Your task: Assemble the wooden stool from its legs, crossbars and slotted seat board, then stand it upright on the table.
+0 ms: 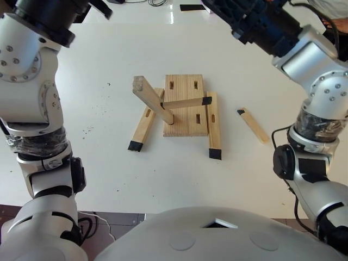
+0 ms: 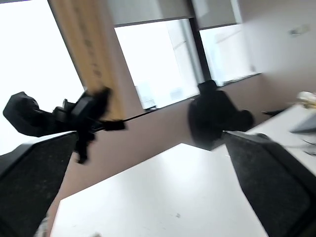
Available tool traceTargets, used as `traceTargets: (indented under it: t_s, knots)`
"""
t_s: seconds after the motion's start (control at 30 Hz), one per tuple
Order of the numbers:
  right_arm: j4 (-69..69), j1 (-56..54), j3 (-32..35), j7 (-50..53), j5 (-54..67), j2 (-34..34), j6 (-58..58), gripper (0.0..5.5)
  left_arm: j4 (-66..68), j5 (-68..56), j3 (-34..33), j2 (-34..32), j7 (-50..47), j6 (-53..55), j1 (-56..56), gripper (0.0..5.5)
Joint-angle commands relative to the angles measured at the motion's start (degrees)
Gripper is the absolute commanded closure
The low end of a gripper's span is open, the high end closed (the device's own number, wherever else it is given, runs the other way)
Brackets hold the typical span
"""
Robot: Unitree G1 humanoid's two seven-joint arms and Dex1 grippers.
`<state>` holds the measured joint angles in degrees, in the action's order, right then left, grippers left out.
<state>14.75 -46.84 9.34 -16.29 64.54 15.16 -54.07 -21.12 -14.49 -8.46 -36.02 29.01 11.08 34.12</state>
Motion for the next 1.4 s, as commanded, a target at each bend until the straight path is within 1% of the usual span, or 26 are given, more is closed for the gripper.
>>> traceTargets:
  t_s: [0.03,0.17,0.4,0.5,0.63,0.93,1.33,1.4]
  knots:
    - [0.7,-4.5,0.9,1.9,3.5,0.1,-1.5,0.1,0.7,1.0,2.4,0.7,2.1,-3.0,-0.8,4.41]
    - [-2.6,-7.9,0.7,0.3,3.8,0.5,-0.9,0.1,-1.1,1.1,2.2,0.8,2.1,-2.9,-4.0,4.41]
    - [-7.3,-12.3,3.0,-1.4,4.3,2.4,-0.7,0.1,-3.5,-1.9,2.1,1.5,4.2,-2.2,-7.4,4.41]
    - [-7.7,-13.2,2.9,-4.0,3.5,3.3,-0.2,0.1,-4.4,-2.8,2.3,1.5,4.9,-2.1,-8.8,4.41]
    - [-7.8,-13.4,3.9,-4.3,4.6,3.5,-0.3,0.1,-4.5,-2.5,2.9,1.7,5.4,-2.7,-9.7,4.41]
    - [-8.4,-14.2,4.5,-3.7,6.1,4.8,-2.2,1.33,-4.4,-1.8,3.8,1.8,5.9,-3.5,-10.3,4.41]
    - [-9.4,-14.3,5.2,-0.4,7.9,4.4,-3.5,3.23,-4.1,0.8,4.3,1.6,6.0,-5.0,-10.0,4.41]
    - [-9.3,-14.0,5.5,0.8,8.9,4.0,-3.5,3.41,-3.7,1.6,4.3,1.8,5.7,-5.6,-9.6,4.41]
